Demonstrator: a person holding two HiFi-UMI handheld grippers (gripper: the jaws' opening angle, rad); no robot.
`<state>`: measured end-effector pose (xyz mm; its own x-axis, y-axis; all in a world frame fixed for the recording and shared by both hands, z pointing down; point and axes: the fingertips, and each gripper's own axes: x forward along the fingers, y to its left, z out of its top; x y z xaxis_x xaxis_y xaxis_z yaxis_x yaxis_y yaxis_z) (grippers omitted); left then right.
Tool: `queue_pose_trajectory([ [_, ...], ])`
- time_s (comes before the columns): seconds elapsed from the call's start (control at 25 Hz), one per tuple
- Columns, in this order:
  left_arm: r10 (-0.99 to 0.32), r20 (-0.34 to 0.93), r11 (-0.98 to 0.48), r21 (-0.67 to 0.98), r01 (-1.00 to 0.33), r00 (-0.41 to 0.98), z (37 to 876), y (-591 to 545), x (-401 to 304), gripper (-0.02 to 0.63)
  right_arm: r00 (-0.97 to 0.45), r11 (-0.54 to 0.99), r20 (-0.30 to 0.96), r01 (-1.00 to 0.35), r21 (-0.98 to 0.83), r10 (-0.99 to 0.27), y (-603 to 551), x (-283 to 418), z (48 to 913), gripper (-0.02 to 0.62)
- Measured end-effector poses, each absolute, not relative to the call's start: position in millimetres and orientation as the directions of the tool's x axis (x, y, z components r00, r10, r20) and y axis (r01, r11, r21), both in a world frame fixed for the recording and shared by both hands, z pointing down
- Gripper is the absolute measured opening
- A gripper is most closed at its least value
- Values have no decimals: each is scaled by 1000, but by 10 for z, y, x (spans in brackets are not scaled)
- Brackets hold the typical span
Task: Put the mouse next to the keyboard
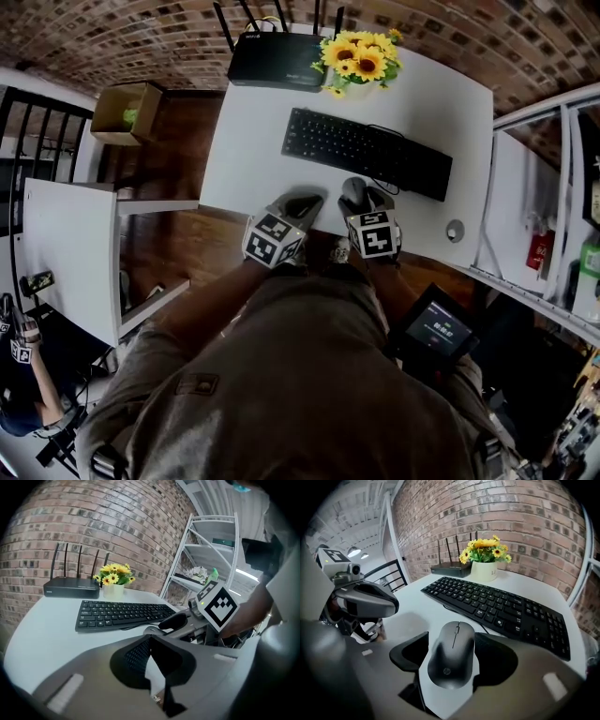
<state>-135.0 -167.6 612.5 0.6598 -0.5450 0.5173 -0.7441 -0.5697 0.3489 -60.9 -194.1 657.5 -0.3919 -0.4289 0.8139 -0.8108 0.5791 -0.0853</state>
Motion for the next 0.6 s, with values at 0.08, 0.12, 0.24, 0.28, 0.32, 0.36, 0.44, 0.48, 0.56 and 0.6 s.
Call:
queue_pose_trajectory([
  [0.08,-542,520,-567,354,-744,661,6132,-1669,-1373,0,-373,584,831,-809,-74,-413,-1962,-612,6631,320],
  [0.12,-541,520,-567,356,-743,661,6137,-1669,-1383,0,-365,585,838,-808,-69,-405,-1971,-609,6666,319],
  [0.24,-540,517,-567,359,-741,664,6147,-1681,-1412,0,-347,587,857,-807,-67,-380,-1984,-611,6755,324],
  [0.28,-539,518,-566,361,-741,664,6154,-1684,-1422,0,-343,586,862,-807,-68,-373,-1983,-615,6767,325],
  [0.32,-537,519,-567,362,-740,665,6158,-1688,-1429,0,-339,586,865,-808,-67,-369,-1983,-619,6768,327],
  [0.36,-537,516,-567,365,-738,668,6152,-1695,-1431,0,-335,585,868,-808,-65,-367,-1983,-625,6759,327],
  [0.44,-538,509,-569,369,-735,672,6134,-1711,-1435,0,-327,581,871,-812,-59,-367,-1987,-627,6741,324],
  [0.48,-535,510,-570,371,-733,674,6132,-1712,-1440,0,-323,579,872,-813,-56,-369,-1992,-622,6743,318],
  [0.56,-533,506,-572,375,-730,678,6132,-1715,-1443,0,-319,579,871,-814,-50,-373,-1994,-620,6741,309],
  [0.6,-535,501,-573,376,-728,680,6130,-1722,-1441,0,-319,580,871,-813,-49,-374,-1990,-624,6729,307],
])
